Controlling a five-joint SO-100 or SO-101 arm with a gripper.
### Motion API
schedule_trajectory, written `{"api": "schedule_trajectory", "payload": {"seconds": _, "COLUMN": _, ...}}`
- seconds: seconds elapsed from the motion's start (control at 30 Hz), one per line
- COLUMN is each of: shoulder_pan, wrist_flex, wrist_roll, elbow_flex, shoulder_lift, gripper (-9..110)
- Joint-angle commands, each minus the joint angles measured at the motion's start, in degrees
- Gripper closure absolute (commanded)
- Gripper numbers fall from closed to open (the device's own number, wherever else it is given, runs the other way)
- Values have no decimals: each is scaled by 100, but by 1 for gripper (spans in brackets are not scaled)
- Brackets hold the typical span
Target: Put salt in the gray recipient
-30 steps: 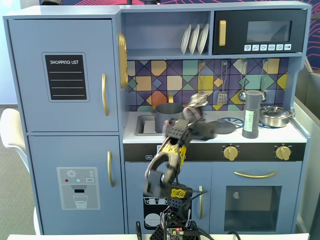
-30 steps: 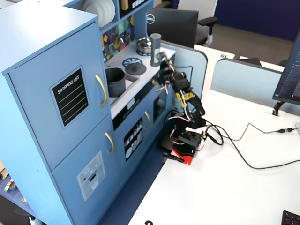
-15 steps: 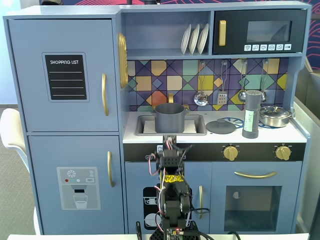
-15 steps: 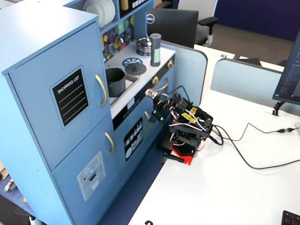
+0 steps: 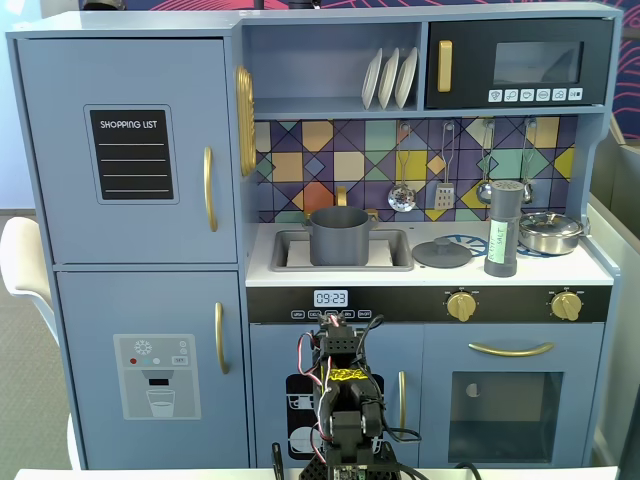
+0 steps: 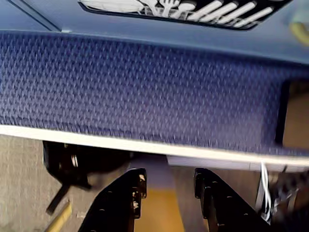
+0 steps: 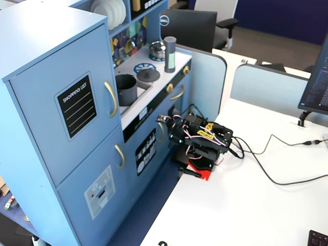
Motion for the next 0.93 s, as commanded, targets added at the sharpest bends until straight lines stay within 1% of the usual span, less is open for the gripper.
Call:
{"api": "schedule_trajectory", "payload": {"seconds": 0.0, "shoulder_pan": 158, "wrist_flex": 26, "wrist_roll": 88, "elbow_flex": -35, "shoulder_lift": 35, "gripper": 96}}
{"api": "schedule_trajectory", "payload": {"seconds": 0.47, "shoulder_pan": 158, "wrist_flex": 26, "wrist_roll": 79, "elbow_flex": -35, "shoulder_lift": 35, "gripper": 96}}
{"api": "schedule_trajectory", "payload": {"seconds": 0.63, "shoulder_pan": -114, "wrist_flex": 26, "wrist_roll": 79, "elbow_flex": -35, "shoulder_lift": 35, "gripper": 96}}
{"api": "schedule_trajectory", "payload": {"seconds": 0.9, "shoulder_pan": -193, "wrist_flex": 26, "wrist_roll": 79, "elbow_flex": -35, "shoulder_lift": 35, "gripper": 96}}
